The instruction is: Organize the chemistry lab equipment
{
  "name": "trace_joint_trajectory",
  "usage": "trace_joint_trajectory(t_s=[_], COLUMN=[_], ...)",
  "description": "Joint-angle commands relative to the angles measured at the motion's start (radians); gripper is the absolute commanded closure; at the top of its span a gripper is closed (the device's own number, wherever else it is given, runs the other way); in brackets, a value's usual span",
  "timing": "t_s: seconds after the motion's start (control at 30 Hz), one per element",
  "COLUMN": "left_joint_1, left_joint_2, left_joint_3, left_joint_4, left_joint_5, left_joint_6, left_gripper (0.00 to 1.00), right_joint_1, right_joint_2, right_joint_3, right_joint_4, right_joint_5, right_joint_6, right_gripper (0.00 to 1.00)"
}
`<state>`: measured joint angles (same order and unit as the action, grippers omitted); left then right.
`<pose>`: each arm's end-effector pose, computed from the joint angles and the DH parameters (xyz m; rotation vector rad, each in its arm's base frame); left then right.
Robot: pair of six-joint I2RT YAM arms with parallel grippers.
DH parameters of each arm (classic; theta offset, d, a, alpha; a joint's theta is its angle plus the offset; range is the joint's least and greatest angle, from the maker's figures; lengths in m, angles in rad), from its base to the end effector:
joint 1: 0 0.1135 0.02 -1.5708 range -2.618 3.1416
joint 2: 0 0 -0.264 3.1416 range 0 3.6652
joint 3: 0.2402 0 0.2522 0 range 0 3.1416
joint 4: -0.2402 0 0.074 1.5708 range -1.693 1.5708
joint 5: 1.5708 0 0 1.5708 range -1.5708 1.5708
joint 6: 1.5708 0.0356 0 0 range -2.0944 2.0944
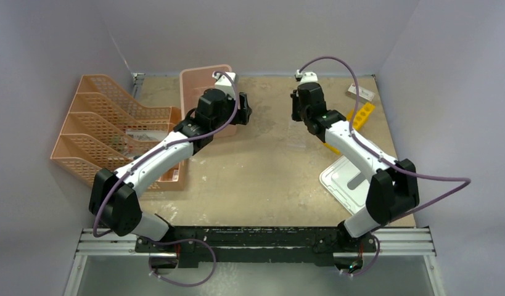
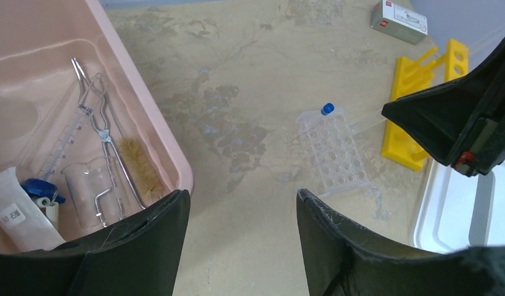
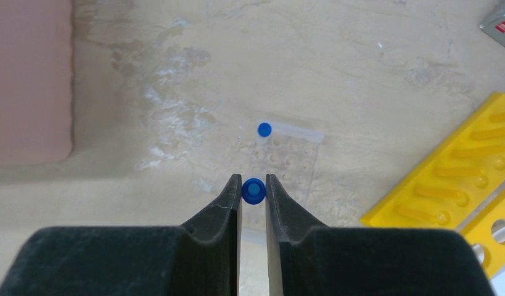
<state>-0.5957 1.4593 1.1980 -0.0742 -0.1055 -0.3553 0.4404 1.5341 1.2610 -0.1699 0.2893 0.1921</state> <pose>0.2886 -0.1911 0.3345 0.1604 1.9350 -0.5399 0.3300 0.1443 0.3227 -0.0644 1.9950 0.1157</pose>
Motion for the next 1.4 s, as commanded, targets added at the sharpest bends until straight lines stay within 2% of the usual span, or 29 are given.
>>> trace_joint_trajectory(t_s=[0.0, 0.33, 0.7, 1.37], left_joint_1=[0.007, 0.007, 0.006, 0.007], left_joint_2=[-0.048, -0.030, -0.020, -0.010], left_joint_3=[-0.008, -0.009, 0.009, 0.001], left_joint_4=[0.059, 0.097, 0.050, 0.059], left_joint_5=[-0.052, 0.001, 0.019, 0.015], left_joint_6=[-0.068, -0.093, -0.090, -0.088], left_gripper=[0.37, 0.37, 0.37, 0.37], right_joint_1=[0.010, 0.016, 0.015, 0.016], right_joint_2=[0.017, 0.082, 0.159, 0.183], right_joint_3=[-0.023, -0.121, -0.145, -0.120], right_joint_4=[0.136, 0.278, 0.389, 0.341], right_joint_5=[0.111, 0.114, 0.104, 0.174], right_joint_6=[0.032, 0.100, 0.106, 0.098], right_gripper=[0.94, 0.95, 0.96, 0.98])
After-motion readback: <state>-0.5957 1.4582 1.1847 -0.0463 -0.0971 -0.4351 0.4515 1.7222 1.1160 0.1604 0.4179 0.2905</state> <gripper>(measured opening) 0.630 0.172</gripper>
